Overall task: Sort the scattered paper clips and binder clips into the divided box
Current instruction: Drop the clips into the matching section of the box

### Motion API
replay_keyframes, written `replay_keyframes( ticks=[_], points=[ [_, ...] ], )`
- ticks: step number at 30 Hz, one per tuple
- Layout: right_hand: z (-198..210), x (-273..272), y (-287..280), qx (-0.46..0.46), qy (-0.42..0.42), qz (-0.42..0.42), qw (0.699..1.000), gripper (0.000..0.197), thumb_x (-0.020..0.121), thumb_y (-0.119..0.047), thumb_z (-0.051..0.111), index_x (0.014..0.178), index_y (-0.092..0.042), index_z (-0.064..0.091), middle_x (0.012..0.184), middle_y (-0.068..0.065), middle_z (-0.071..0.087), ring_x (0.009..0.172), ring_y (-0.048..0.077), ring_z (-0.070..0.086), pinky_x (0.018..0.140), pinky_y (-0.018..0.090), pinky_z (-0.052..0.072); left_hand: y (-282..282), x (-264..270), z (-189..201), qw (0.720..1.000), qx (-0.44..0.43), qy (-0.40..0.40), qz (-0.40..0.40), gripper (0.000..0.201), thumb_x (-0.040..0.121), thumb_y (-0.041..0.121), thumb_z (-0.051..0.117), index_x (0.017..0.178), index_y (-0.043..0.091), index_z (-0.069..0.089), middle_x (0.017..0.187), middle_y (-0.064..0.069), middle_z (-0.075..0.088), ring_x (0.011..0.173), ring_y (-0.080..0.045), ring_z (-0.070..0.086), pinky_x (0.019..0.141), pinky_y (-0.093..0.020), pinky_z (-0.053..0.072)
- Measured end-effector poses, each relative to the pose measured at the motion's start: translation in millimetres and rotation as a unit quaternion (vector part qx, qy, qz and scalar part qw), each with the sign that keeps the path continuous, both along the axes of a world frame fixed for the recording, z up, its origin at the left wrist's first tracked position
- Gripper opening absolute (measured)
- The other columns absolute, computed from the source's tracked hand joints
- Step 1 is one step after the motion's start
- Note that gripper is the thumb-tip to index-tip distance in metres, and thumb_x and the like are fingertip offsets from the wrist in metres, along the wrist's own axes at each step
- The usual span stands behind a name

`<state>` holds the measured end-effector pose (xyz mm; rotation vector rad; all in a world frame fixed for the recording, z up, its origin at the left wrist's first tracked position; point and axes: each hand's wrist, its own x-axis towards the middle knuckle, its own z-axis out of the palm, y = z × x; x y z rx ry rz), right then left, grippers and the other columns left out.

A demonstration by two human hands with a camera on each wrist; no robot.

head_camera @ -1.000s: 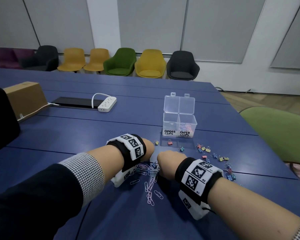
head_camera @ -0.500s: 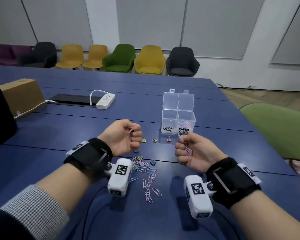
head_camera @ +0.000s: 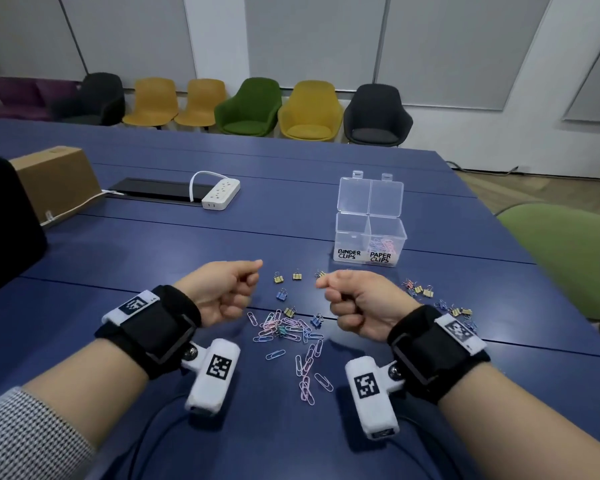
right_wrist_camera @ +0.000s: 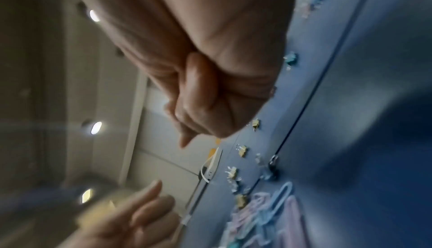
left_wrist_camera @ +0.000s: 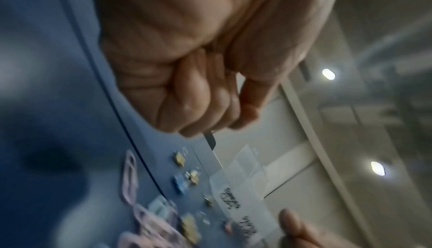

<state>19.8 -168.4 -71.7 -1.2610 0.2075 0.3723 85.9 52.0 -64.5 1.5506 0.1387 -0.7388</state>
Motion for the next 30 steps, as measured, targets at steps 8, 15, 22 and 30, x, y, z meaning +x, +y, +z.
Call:
replay_keyframes(
  ticks=[8,15,22,30],
  points=[
    [19,13,33,-0.627,-0.163,0.242,0.723,0.023,0.093,-0.022,0.054,0.098,-0.005,0.068,0.093,0.009,0.067,0.082,0.021,0.057,0.069,0.026,0.042,-11,-8,7,0.811,0.427,-0.288,-0.279,0.020,0.076,0.036,0.074,0.078,0.019,0.065,0.071,0.003,0.060,0.063,-0.014,0.050,0.059,-0.023,0.041],
    [11,20,59,-0.702,-0.218,0.290,0.613,0.020,0.085,-0.016,0.062,0.104,-0.008,0.063,0.097,0.011,0.064,0.090,0.031,0.060,0.069,0.028,0.040,-32,-3,0,0.734,0.504,-0.315,-0.327,0.014,0.076,0.022,0.068,0.067,0.018,0.057,0.073,-0.003,0.056,0.068,-0.021,0.048,0.061,-0.026,0.040],
    [3,25,60,-0.720,-0.184,0.289,0.603,0.039,0.090,-0.016,0.056,0.057,-0.012,0.034,0.057,0.003,0.037,0.064,0.028,0.046,0.060,0.030,0.037,-39,-8,-4,0.672,0.556,-0.324,-0.365,0.038,0.086,0.018,0.052,0.053,0.014,0.033,0.054,-0.004,0.031,0.051,-0.018,0.025,0.046,-0.024,0.023],
    [16,21,24,-0.553,-0.159,0.204,0.792,0.020,0.086,-0.019,0.062,0.073,-0.004,0.067,0.059,0.009,0.049,0.048,0.017,0.042,0.048,0.021,0.036,-24,-9,8,0.805,0.416,-0.266,-0.329,0.025,0.091,0.037,0.055,0.076,0.017,0.053,0.063,-0.001,0.046,0.055,-0.019,0.037,0.051,-0.022,0.033]
  ],
)
